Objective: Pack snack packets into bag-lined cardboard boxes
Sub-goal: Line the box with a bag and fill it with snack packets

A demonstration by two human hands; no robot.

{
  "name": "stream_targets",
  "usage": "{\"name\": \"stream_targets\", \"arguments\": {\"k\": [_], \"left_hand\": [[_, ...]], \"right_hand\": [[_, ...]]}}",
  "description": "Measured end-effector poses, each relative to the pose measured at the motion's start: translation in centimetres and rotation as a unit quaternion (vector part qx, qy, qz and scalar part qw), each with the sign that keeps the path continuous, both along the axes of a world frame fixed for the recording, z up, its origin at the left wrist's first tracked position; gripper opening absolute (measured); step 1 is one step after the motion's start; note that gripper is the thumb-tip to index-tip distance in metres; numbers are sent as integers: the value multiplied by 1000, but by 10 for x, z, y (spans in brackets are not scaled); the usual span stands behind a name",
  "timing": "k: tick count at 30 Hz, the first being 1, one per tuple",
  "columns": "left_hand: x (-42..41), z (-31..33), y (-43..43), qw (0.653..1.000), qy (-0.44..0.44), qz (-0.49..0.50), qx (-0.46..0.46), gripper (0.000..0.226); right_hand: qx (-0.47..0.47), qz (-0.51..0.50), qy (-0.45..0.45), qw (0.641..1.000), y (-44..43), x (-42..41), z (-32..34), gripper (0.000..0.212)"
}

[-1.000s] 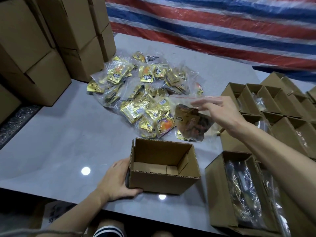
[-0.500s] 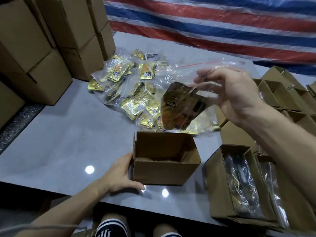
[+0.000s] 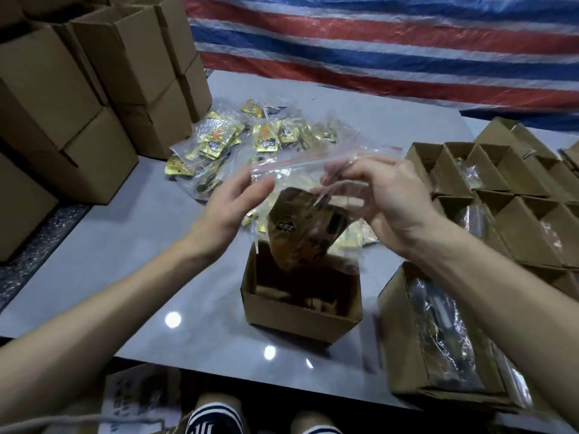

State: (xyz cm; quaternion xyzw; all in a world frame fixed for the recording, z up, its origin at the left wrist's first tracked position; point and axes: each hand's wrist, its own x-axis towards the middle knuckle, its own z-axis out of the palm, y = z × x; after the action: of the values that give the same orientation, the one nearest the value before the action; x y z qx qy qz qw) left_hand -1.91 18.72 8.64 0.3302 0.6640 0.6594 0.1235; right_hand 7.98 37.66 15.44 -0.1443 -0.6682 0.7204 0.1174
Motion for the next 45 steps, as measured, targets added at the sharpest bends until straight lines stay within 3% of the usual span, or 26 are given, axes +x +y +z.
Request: {"name": "stream_targets", "arguments": {"k": [2, 7, 12, 18, 22, 27, 31, 35, 40, 45], "left_hand": [[5, 1, 7, 1000, -7, -7, -13, 17], [12, 2, 8, 999, -39, 33, -15, 17], [12, 12, 4, 1000, 7, 9, -26, 15], [14, 0, -1, 996, 27, 1, -82, 27], [14, -12, -4, 989, 19, -28, -143, 15], [17, -24, -6, 976, 54, -60, -201, 14], [12, -29, -1, 960, 101, -53, -254, 8], [9, -32, 5, 954, 100, -22, -280, 18], [5, -38, 8, 939, 154, 28, -306, 14], [6, -37, 5, 894, 189, -54, -403, 13]], "right_hand": [[-9, -2, -8, 1000, 0, 3, -10, 41], [-55, -3, -24, 998, 3, 10, -28, 42], [-49, -3, -43, 998, 11, 18, -34, 36], [86, -1, -109, 990, 15, 35, -53, 25], [227, -1, -108, 968, 26, 45, -67, 28], [353, 35, -129, 926, 40, 53, -74, 13], [419, 40, -143, 896, 41, 52, -76, 24], [461, 25, -162, 872, 38, 46, -82, 8], [497, 3, -142, 856, 33, 43, -87, 8], [557, 52, -91, 824, 27, 45, -95, 21]]}}
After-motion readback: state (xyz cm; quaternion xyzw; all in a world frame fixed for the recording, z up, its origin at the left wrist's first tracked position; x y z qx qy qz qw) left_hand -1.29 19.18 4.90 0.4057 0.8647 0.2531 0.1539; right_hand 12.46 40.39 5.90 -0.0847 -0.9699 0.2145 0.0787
